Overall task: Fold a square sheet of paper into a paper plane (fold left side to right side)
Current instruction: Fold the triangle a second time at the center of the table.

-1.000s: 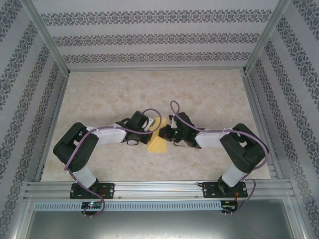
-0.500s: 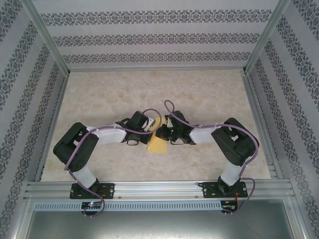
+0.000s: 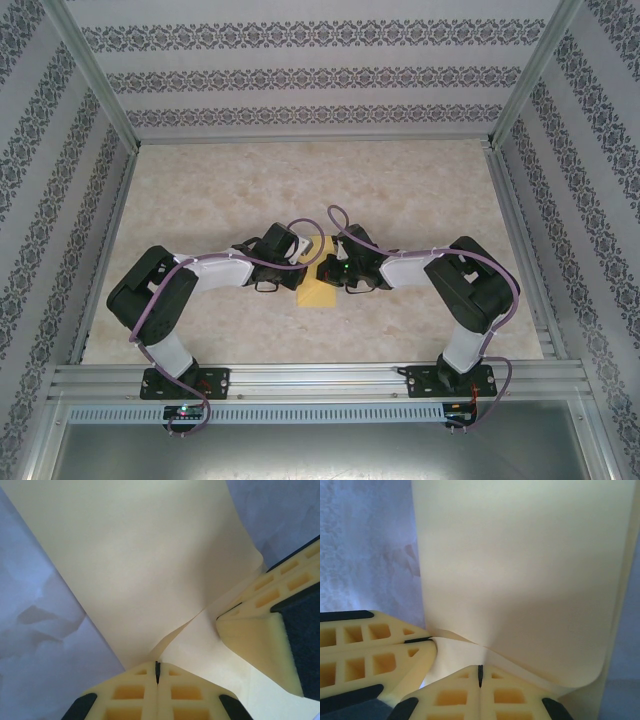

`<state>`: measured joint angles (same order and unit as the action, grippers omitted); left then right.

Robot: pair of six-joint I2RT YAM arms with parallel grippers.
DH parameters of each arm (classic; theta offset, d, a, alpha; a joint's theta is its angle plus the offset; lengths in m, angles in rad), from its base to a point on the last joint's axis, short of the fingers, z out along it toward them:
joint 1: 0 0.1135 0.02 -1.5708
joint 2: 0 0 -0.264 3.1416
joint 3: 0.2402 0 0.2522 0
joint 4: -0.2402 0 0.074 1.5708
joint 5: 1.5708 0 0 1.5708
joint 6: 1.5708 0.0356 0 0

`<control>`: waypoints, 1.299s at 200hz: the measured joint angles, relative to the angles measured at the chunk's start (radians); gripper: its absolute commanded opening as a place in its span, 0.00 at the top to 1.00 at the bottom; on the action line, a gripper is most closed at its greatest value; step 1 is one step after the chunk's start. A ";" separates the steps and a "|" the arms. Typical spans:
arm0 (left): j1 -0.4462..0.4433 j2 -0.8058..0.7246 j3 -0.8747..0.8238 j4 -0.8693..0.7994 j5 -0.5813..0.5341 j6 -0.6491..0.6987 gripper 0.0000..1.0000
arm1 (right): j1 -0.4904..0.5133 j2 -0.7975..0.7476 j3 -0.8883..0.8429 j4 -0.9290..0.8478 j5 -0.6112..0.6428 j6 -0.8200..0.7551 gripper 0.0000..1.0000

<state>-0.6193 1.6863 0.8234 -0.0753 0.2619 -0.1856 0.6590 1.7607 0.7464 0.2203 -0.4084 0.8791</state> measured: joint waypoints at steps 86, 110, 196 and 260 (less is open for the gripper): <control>0.000 -0.029 0.002 -0.026 -0.002 -0.001 0.84 | 0.000 0.000 0.000 -0.007 0.006 -0.014 1.00; 0.001 -0.094 0.002 -0.056 -0.036 -0.013 0.71 | 0.000 0.000 0.000 -0.007 0.007 -0.014 1.00; -0.001 -0.301 -0.141 0.031 0.225 -0.211 0.76 | 0.000 0.000 0.000 -0.007 0.007 -0.014 1.00; -0.010 -0.181 -0.181 0.130 0.398 -0.348 0.77 | 0.000 0.000 0.000 -0.007 0.007 -0.015 1.00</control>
<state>-0.6289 1.5051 0.6422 0.0547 0.6601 -0.5335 0.6590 1.7607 0.7460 0.2134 -0.4015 0.8642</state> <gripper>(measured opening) 0.235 0.037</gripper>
